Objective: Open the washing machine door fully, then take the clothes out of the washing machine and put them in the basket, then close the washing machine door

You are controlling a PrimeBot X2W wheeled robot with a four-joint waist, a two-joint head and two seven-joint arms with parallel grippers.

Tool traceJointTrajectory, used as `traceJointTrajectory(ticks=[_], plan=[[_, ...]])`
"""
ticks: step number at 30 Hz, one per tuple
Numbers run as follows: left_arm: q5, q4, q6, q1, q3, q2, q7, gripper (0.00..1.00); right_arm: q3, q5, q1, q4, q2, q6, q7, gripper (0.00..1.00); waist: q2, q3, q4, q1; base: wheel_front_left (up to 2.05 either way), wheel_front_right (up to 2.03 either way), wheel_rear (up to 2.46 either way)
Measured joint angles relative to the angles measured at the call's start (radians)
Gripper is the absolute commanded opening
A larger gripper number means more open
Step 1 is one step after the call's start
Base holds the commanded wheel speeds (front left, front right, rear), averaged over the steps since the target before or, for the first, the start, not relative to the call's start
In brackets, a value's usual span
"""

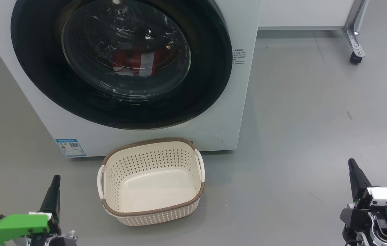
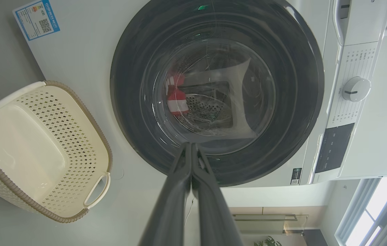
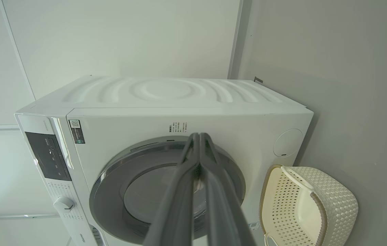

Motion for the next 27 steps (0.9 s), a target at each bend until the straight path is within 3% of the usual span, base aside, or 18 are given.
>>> traceJointTrajectory(ticks=[27], plan=[[0.007, 0.000, 0.000, 0.000, 0.002, -0.002, 0.007, 0.00, -0.003, -0.001, 0.000, 0.000, 0.002, 0.000, 0.001, 0.00, 0.0000, 0.000, 0.000, 0.0000, 0.00, 0.00, 0.00]])
